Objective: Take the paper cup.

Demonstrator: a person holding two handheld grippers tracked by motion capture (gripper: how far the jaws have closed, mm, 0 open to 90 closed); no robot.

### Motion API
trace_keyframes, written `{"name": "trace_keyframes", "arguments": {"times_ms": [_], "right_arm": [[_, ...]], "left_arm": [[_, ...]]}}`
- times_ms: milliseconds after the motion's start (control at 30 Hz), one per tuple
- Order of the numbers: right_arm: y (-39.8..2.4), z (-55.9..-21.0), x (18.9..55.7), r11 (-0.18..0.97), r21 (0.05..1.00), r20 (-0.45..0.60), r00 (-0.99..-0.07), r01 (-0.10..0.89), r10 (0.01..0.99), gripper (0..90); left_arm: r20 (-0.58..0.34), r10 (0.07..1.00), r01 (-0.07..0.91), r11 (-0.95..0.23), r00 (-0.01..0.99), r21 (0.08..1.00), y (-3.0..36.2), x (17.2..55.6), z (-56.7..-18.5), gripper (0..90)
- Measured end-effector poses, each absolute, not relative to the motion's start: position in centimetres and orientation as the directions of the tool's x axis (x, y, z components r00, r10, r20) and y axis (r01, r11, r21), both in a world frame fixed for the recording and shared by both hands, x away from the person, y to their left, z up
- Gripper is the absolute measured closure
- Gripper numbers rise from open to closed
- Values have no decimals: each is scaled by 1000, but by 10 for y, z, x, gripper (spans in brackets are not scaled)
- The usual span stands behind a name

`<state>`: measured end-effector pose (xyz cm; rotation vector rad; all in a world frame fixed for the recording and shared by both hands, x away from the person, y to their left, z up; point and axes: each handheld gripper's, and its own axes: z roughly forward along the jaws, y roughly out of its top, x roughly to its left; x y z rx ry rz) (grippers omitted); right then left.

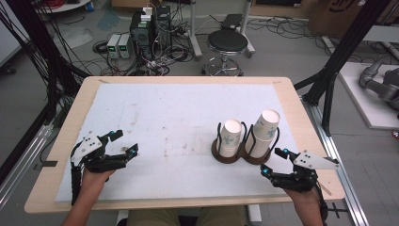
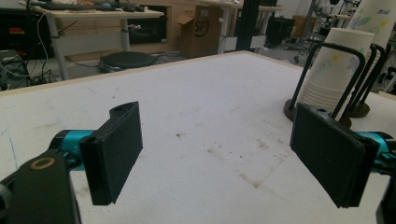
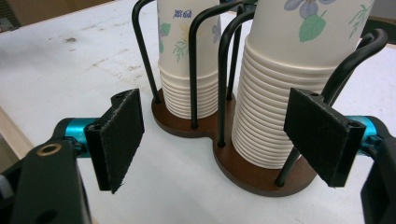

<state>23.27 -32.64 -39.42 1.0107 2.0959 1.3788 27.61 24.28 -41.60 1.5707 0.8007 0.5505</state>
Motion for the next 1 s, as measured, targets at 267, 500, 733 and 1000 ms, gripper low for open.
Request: {"name": "trace_keyframes", "arguments": {"times_ms": [267, 500, 733, 1000], "right_arm": [[-326, -395, 234, 226, 911, 53, -639, 346, 767, 206], [-324, -396, 232, 240, 905, 45, -642, 350, 766, 206], [-323, -393, 231, 239, 907, 42, -640, 346, 768, 206], [-323, -394, 232, 241, 905, 47, -646, 350, 762, 206]], "left_arm": [[-116, 737, 199, -25, 666, 980, 240, 281, -417, 170], [-126, 697, 204, -29, 706, 979, 230, 289, -410, 169], [-120, 634, 201, -59, 764, 978, 206, 301, -396, 170], [-101, 539, 179, -94, 836, 979, 165, 321, -369, 169]]}}
